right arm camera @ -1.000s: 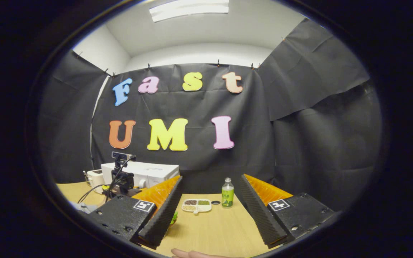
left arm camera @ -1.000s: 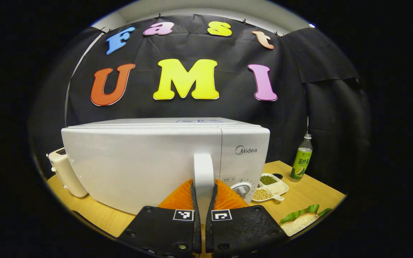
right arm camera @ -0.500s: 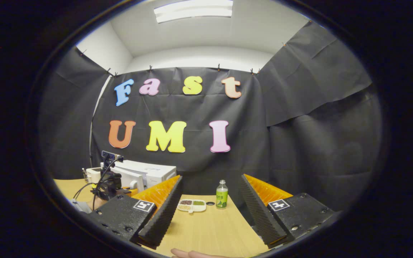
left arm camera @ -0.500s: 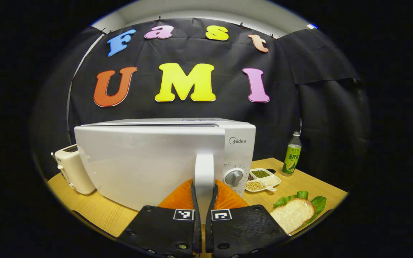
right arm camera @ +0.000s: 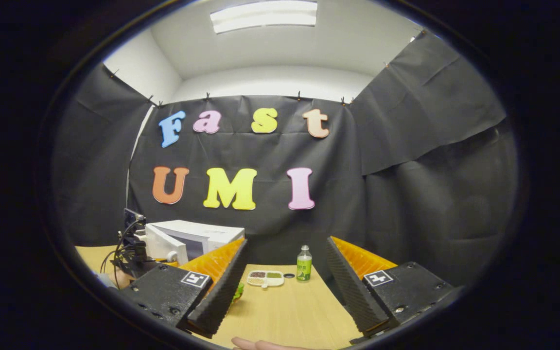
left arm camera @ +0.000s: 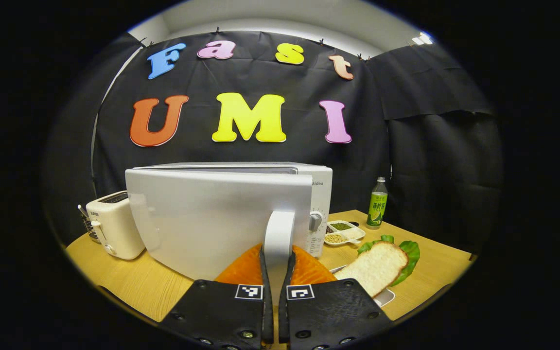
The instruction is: Open the microwave oven with the left hand, put the food in, and close the microwave oven.
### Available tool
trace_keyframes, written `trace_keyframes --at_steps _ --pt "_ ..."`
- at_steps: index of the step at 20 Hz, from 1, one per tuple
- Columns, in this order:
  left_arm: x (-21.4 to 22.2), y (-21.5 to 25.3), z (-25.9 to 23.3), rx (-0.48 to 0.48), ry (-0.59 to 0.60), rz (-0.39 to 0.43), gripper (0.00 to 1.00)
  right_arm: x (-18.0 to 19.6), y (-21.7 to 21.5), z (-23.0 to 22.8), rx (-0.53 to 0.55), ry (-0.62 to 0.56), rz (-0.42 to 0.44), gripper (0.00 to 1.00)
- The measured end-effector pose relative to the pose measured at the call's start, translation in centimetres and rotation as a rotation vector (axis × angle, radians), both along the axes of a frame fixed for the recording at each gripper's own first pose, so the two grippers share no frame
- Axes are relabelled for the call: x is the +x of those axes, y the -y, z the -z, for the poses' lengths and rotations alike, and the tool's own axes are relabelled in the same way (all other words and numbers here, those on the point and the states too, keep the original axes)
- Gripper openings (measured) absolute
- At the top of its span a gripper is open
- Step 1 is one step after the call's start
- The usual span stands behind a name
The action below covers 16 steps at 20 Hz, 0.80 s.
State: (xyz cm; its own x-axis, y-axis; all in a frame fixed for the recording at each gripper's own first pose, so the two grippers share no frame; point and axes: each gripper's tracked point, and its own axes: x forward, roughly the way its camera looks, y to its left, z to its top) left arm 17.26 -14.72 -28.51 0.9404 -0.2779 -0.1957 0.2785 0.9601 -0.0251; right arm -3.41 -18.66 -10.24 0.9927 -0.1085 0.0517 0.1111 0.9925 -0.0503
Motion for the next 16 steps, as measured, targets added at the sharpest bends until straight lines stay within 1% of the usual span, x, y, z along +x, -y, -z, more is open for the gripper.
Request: trace_keyframes --at_steps 1,2,9,11,12,13,14,15,16 --pt "-0.7 -0.4 -0.1 -0.001 0.004 0.008 0.04 0.1 -0.5 0.2 0.002 -0.007 -0.01 1.0" --pt "-1.4 -1.0 -0.1 0.005 0.002 0.016 0.07 0.3 -0.9 0.3 0.002 -0.014 -0.016 0.91" --pt "-5.9 -6.1 -0.4 -0.007 -0.01 0.038 0.08 1.9 -3.9 1.4 0.008 -0.066 -0.04 0.91" --pt "-7.0 -7.9 -0.5 -0.001 -0.012 0.037 0.07 2.5 -4.9 1.9 0.018 -0.084 -0.052 0.92" --pt "-7.5 -8.7 -0.4 0.007 -0.016 0.037 0.09 2.8 -5.5 2.3 0.024 -0.096 -0.061 0.92" --pt "-8.1 -9.7 -0.4 0.013 -0.021 0.038 0.09 3.1 -6.1 2.6 0.03 -0.11 -0.069 1.0" --pt "-8.6 -10.8 -0.4 0.014 -0.027 0.034 0.02 3.5 -6.6 3.1 0.036 -0.124 -0.077 0.92" --pt "-9.2 -12.2 -0.4 0.006 -0.035 0.019 0.12 3.8 -7.1 3.5 0.041 -0.14 -0.085 0.91" --pt "-9.7 -14.0 -0.1 -0.001 -0.06 -0.02 0.17 4.2 -7.6 3.9 0.045 -0.156 -0.092 0.92"
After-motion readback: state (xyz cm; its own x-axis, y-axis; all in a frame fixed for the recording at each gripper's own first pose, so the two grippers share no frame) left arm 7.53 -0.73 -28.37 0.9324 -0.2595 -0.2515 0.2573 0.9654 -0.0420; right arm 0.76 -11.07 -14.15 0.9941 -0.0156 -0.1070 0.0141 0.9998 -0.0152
